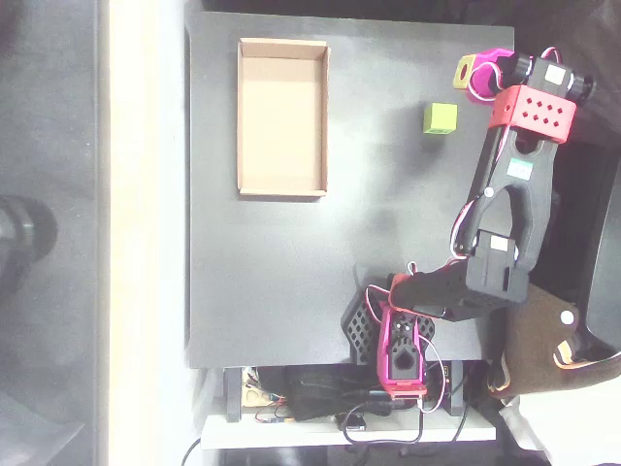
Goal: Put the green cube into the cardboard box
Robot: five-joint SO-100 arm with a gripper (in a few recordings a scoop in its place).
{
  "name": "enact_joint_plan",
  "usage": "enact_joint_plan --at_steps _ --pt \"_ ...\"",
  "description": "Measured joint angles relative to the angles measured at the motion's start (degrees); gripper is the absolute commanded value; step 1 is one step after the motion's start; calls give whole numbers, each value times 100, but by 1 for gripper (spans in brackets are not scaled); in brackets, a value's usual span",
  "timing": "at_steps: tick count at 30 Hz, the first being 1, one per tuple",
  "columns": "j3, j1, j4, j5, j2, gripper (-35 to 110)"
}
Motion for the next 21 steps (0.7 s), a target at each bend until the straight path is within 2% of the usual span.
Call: enact_joint_plan --at_steps 9,21 --pt "-26 -26 0 0 -211 32" --pt "-18 -53 0 0 -712 34"
